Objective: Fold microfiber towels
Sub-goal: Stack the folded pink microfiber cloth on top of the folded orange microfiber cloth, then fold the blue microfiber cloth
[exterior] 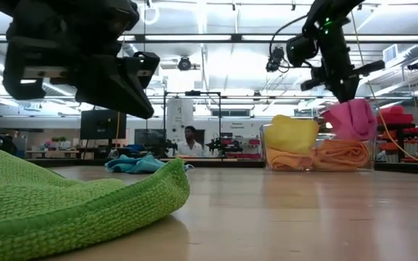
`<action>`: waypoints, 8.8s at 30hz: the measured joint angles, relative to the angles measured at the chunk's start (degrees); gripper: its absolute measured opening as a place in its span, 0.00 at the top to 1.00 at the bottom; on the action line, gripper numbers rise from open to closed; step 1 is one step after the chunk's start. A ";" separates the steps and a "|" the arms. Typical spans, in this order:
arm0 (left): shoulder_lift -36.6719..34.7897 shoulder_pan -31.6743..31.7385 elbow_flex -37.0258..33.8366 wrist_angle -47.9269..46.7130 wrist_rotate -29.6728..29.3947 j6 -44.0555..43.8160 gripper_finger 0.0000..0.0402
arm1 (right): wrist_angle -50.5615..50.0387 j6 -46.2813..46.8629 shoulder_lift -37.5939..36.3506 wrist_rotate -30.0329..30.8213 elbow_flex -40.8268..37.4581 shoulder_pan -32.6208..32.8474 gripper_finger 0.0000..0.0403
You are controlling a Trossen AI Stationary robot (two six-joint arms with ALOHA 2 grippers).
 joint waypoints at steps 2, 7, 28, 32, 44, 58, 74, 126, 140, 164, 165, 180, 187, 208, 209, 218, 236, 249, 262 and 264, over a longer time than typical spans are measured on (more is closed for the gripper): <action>0.00 -0.43 0.00 0.00 0.04 0.10 0.95 | 0.81 -0.67 1.55 -0.25 0.00 -0.56 0.96; 0.00 -0.55 0.00 -0.54 0.02 0.60 0.96 | 1.23 -2.12 4.64 -0.79 0.00 -2.42 0.96; 0.04 0.26 0.00 -2.43 -0.10 0.75 0.96 | 14.32 -10.21 12.11 -9.80 -0.02 -0.91 0.85; 0.04 0.26 0.00 -3.20 -0.13 0.73 0.94 | 15.76 -11.32 13.09 -12.91 -0.02 -0.98 0.73; 0.04 0.26 0.00 -3.55 -0.16 3.30 0.97 | 14.87 -23.43 3.37 -11.76 -0.07 -1.66 0.49; 0.04 0.98 0.00 -1.98 -3.90 3.13 0.94 | 19.33 -64.26 3.74 -6.77 -6.73 -1.19 0.37; 0.04 2.77 0.00 -2.00 -4.28 -1.43 0.94 | 25.25 -70.67 3.64 -3.89 -16.41 -1.10 0.34; -1.99 21.78 0.02 -8.35 3.91 -16.39 0.95 | 100.91 -60.04 0.35 -24.87 -23.65 32.03 0.34; -1.99 18.00 1.39 -15.23 2.78 -33.81 0.84 | 107.34 -60.02 0.33 -15.56 -34.34 41.76 0.34; -1.99 23.63 9.99 -49.60 0.21 -44.49 0.55 | 114.49 -64.32 0.33 -15.28 -40.19 45.23 0.34; -1.99 24.05 9.97 -50.22 0.22 -43.10 0.55 | 114.52 -64.33 0.33 -15.31 -40.19 45.06 0.34; 0.30 30.63 7.79 -40.25 -5.24 -22.74 0.65 | 113.64 -64.76 0.33 -15.43 -40.18 44.32 0.34; 1.03 31.01 7.74 -36.51 -6.35 -19.83 0.69 | 113.13 -64.45 0.33 -15.41 -40.60 43.76 0.34; 4.68 30.64 7.74 -33.94 -11.07 -18.86 0.83 | 111.59 -62.59 0.33 -15.41 -40.72 43.18 0.34; 4.68 30.64 7.74 -33.89 -11.79 -18.92 0.84 | 111.60 -62.61 0.33 -15.41 -40.72 43.18 0.34; 4.66 30.76 7.74 -33.82 -15.87 -19.31 0.98 | 111.52 -62.67 0.33 -15.41 -40.72 43.18 0.34; 4.33 25.57 11.55 -58.89 -10.97 -32.70 0.99 | 111.43 -63.20 0.33 -15.41 -40.72 42.79 0.34; 4.33 22.31 18.88 -77.32 0.79 -41.89 0.98 | 112.00 -63.50 0.33 -15.28 -40.72 41.59 0.34; 4.52 18.42 30.14 -77.06 -1.14 -32.96 0.99 | 112.13 -62.97 0.33 -15.43 -40.72 41.74 0.34; 4.45 17.82 34.57 -79.66 -4.37 -31.57 0.98 | 112.13 -62.42 0.33 -15.45 -40.72 41.76 0.34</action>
